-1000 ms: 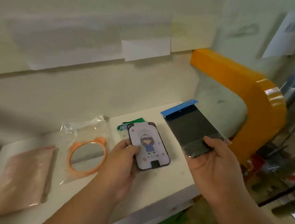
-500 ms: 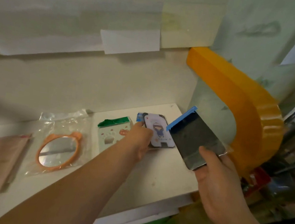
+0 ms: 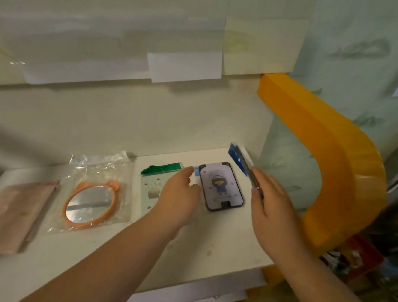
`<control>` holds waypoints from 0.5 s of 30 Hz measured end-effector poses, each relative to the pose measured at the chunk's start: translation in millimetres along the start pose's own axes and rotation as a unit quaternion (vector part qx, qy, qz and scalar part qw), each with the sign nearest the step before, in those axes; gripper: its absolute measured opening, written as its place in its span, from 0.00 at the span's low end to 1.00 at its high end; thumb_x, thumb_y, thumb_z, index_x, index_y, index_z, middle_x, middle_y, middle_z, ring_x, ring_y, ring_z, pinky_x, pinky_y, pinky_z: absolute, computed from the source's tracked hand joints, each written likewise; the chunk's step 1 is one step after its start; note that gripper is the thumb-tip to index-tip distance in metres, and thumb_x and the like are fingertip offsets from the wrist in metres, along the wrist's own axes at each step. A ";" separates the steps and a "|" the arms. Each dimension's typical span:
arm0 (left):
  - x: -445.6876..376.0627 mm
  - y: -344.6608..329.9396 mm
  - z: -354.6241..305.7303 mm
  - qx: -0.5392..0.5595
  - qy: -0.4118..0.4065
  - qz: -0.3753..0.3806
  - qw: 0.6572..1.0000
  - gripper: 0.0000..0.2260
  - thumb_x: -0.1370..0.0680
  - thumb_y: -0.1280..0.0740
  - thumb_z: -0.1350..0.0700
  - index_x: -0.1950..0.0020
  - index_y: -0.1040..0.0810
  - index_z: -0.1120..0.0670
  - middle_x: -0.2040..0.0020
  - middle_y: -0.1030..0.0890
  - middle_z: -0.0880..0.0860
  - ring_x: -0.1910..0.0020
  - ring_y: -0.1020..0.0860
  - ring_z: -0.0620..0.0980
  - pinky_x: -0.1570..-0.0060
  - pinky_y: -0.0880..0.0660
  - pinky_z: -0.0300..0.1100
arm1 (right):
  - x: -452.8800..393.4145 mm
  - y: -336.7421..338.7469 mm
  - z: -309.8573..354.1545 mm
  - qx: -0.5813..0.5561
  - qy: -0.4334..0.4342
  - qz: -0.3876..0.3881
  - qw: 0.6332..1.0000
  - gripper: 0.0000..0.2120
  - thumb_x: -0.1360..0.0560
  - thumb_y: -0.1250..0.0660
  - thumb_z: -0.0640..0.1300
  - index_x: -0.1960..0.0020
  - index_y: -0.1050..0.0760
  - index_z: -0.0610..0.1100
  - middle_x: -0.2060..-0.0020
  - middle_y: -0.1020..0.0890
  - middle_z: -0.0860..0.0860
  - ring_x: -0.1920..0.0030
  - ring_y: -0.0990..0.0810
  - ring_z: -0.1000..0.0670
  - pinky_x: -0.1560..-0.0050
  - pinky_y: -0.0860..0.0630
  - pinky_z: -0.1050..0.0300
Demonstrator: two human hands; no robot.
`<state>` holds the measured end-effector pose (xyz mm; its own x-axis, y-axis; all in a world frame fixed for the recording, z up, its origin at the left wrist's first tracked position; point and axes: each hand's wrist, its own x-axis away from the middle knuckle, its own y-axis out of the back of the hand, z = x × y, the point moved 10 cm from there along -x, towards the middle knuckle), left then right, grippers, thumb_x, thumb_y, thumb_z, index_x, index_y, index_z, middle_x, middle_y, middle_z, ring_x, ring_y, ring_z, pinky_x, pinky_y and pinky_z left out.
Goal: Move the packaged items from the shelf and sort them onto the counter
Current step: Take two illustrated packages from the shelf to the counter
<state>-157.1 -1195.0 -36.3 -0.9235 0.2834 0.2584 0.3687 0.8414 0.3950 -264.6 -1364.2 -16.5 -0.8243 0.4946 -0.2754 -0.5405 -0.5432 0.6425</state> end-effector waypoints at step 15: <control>22.1 62.0 9.3 0.046 -0.024 -0.061 0.997 0.16 0.19 0.42 0.64 0.36 0.23 0.51 0.47 0.22 0.43 0.56 0.24 0.41 0.74 0.29 0.25 | -27.1 -92.3 3.3 0.244 0.149 0.146 0.947 0.25 0.23 0.38 0.52 0.28 0.31 0.46 0.27 0.31 0.50 0.28 0.33 0.46 0.29 0.36 0.50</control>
<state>-155.7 -1132.3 -14.3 -0.9659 0.1961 0.1690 0.2436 0.9093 0.3375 -191.7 -1325.3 -66.0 -0.9766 0.1198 -0.1784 -0.2009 -0.2136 0.9560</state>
